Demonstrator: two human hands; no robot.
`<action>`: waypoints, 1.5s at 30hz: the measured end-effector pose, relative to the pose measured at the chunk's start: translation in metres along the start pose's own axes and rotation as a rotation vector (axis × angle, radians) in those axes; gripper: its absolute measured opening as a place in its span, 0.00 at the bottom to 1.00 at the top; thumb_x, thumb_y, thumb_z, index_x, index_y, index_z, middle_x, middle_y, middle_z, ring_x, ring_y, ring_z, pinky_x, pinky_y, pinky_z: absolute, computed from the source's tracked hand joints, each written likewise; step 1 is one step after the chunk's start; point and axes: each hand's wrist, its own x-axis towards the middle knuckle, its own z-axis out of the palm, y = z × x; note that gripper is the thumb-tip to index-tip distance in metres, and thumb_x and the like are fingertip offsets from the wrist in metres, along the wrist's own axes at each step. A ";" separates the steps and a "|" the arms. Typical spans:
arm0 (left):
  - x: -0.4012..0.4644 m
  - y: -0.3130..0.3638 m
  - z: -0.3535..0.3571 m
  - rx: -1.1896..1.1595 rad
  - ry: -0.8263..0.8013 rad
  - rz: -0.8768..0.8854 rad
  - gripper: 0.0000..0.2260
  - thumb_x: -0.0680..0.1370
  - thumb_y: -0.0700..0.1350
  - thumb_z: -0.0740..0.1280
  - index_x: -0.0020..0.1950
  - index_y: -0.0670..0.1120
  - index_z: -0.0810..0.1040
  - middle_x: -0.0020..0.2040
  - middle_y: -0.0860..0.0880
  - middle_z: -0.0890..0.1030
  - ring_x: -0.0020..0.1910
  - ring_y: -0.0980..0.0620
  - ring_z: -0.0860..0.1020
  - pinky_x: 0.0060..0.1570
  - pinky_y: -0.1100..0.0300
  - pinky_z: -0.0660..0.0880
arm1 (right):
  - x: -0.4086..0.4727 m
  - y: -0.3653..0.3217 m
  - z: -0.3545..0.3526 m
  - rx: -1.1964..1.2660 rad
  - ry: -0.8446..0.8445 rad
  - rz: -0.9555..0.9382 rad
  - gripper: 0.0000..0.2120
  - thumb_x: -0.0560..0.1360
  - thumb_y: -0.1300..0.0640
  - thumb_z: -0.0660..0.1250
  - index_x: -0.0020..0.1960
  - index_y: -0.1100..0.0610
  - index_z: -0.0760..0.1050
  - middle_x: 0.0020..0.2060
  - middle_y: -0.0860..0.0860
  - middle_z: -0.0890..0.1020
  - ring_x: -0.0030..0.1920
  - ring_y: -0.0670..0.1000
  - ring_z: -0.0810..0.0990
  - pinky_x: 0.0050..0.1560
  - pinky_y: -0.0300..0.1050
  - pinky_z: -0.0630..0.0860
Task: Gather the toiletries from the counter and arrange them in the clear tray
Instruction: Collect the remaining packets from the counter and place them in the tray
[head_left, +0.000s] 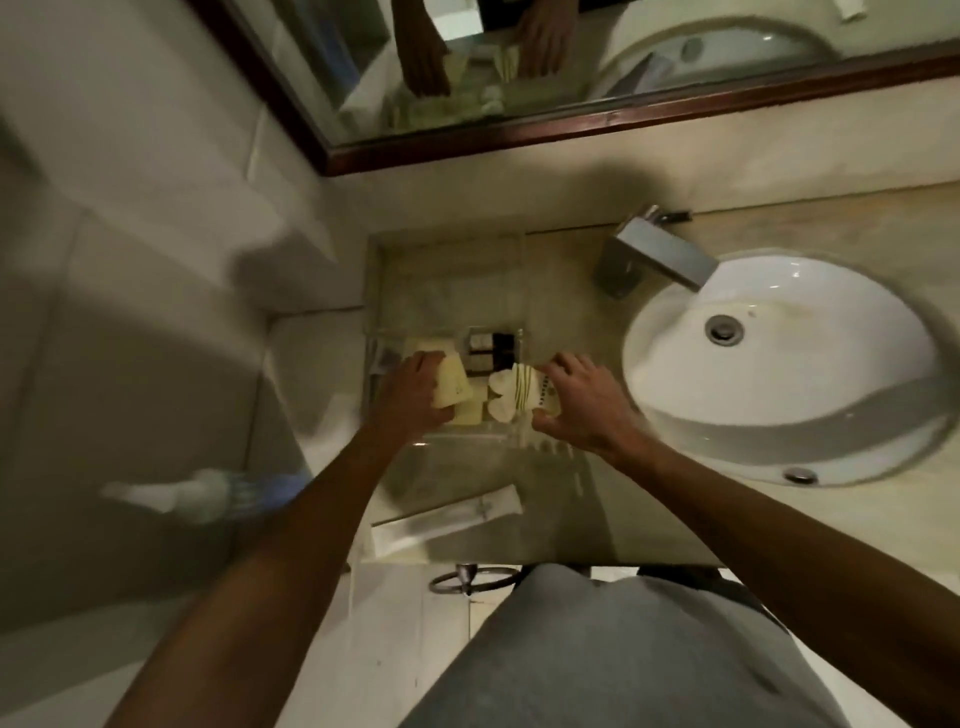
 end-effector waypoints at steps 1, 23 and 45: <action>-0.003 -0.013 -0.003 -0.007 0.005 -0.013 0.37 0.67 0.52 0.77 0.71 0.44 0.67 0.63 0.41 0.72 0.57 0.41 0.74 0.53 0.52 0.70 | 0.005 -0.010 0.004 -0.004 -0.011 -0.014 0.32 0.70 0.38 0.69 0.70 0.51 0.69 0.61 0.51 0.74 0.58 0.51 0.71 0.57 0.48 0.72; -0.004 -0.098 -0.035 -0.061 0.269 -0.162 0.36 0.67 0.55 0.76 0.71 0.47 0.66 0.64 0.45 0.74 0.60 0.44 0.74 0.58 0.46 0.70 | 0.086 -0.129 0.054 -0.006 -0.079 -0.171 0.38 0.68 0.40 0.73 0.73 0.50 0.64 0.63 0.52 0.73 0.60 0.52 0.70 0.61 0.53 0.73; 0.018 0.003 0.011 0.063 0.034 0.236 0.40 0.65 0.55 0.77 0.72 0.49 0.63 0.67 0.47 0.72 0.63 0.47 0.71 0.63 0.52 0.65 | 0.033 -0.040 0.019 0.003 0.064 0.044 0.27 0.73 0.54 0.72 0.70 0.55 0.70 0.64 0.55 0.75 0.60 0.54 0.74 0.57 0.49 0.75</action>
